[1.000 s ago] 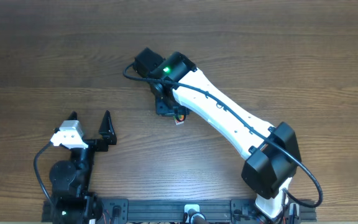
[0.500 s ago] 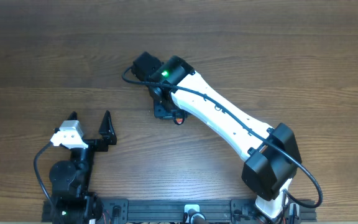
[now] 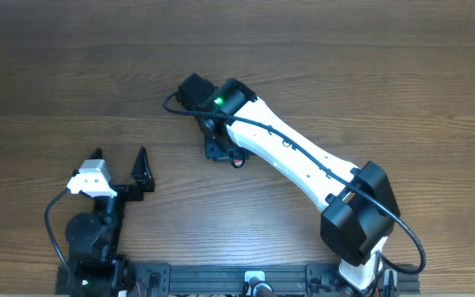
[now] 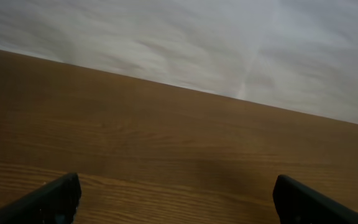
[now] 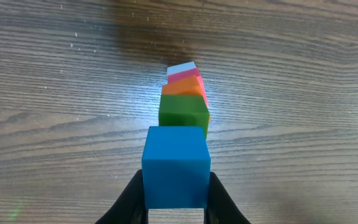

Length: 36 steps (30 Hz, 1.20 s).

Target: Stack Cubes

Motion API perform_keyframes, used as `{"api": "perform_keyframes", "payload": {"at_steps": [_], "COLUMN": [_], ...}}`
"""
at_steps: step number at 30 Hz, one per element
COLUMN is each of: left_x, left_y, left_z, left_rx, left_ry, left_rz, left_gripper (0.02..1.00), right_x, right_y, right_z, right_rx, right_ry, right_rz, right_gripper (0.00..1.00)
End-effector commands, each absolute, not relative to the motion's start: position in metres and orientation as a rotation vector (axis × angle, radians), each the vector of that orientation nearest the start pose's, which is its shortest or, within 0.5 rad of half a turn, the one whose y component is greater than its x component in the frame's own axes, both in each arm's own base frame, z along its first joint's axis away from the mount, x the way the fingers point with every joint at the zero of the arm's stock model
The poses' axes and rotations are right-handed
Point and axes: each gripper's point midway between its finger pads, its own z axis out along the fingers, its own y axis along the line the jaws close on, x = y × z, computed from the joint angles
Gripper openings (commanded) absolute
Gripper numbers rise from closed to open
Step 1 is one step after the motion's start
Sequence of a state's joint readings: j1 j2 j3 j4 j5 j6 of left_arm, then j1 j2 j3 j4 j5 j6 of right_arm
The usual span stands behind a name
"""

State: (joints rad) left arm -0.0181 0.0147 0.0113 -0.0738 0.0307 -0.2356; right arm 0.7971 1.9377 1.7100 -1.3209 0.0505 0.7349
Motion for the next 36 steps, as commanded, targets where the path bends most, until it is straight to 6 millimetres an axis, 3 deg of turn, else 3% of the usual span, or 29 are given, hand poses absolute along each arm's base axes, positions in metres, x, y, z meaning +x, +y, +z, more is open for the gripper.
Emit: {"api": "perform_keyframes", "payload": {"at_steps": [1, 36], "left_x": [0.246, 0.246], "left_y": [-0.011, -0.011], "left_z": [0.157, 0.157], "left_rx": [-0.159, -0.159], "left_ry": [1.640, 1.640], "left_rz": [-0.234, -0.234], "left_gripper": [1.000, 0.998], "right_x": [0.269, 0.273], "right_y": [0.257, 0.255], "right_z": [0.125, 0.115], "right_rx": [-0.053, -0.037], "right_ry": [3.075, 3.083], "right_rz": [-0.001, -0.012], "right_gripper": [0.012, 0.009]}}
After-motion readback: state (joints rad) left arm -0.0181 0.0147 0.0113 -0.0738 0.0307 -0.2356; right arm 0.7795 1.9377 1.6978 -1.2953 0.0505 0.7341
